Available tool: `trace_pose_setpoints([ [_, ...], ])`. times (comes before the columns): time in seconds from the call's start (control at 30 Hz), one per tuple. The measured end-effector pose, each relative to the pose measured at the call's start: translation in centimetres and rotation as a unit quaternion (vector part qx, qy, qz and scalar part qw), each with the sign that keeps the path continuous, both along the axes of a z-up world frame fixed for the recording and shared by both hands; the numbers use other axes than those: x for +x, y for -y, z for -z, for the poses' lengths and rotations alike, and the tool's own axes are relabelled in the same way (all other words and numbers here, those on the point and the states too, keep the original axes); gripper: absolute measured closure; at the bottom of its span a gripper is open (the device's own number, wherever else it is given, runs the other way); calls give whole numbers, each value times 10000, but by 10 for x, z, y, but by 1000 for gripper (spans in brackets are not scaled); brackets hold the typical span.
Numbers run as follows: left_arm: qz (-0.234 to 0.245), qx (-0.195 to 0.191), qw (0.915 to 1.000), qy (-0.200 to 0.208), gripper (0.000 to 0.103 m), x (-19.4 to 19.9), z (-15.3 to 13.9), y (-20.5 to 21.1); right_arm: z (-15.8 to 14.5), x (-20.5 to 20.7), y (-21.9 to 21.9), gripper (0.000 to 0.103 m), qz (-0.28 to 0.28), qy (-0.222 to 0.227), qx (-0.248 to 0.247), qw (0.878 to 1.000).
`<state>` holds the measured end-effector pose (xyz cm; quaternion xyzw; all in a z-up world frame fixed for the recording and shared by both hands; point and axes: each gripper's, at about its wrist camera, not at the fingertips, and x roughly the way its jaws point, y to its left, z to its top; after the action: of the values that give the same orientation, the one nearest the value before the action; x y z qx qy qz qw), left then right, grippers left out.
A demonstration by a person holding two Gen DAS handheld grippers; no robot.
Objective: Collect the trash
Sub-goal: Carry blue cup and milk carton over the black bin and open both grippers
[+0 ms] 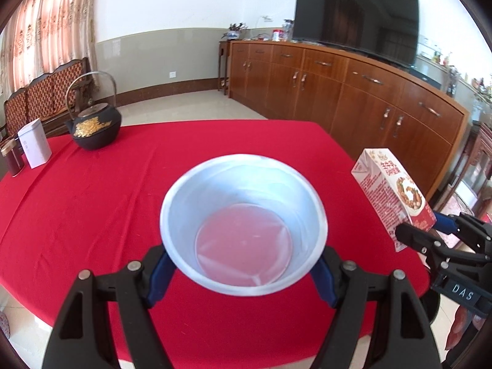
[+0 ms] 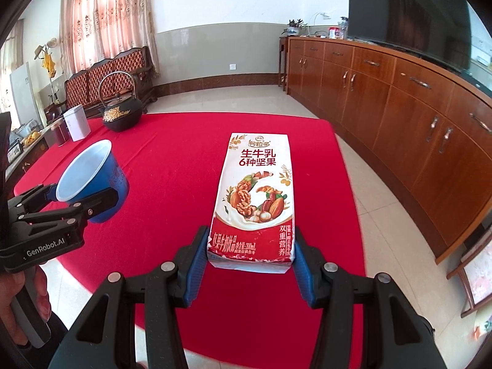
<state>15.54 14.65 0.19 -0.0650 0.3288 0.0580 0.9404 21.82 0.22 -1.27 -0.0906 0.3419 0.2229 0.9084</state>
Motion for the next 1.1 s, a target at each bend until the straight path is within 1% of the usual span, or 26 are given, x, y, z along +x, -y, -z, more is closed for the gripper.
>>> trace_pose_setpoints([
  [0.1, 132, -23, 9999, 8, 26, -1, 2, 11, 0, -14, 18, 50, 130, 68, -4, 9999],
  [0.33, 506, -6, 9987, 58, 26, 0, 1, 47, 2, -28, 67, 50, 552, 37, 7, 9985],
  [0.6, 989, 46, 9950, 107, 26, 4, -2, 94, -1, -40, 122, 50, 994, 96, 30, 9950],
  [0.77, 1337, 87, 9909, 78, 26, 9, 0, 125, 1, -51, 160, 50, 1315, 146, 1, 9912],
  [0.97, 1680, 106, 9857, 41, 26, 15, 3, 159, 10, -58, 207, 50, 1719, 94, 27, 9851],
  [1.1, 1950, 142, 9807, 12, 26, 16, 6, 185, 19, -66, 237, 50, 1952, 49, 8, 9808],
])
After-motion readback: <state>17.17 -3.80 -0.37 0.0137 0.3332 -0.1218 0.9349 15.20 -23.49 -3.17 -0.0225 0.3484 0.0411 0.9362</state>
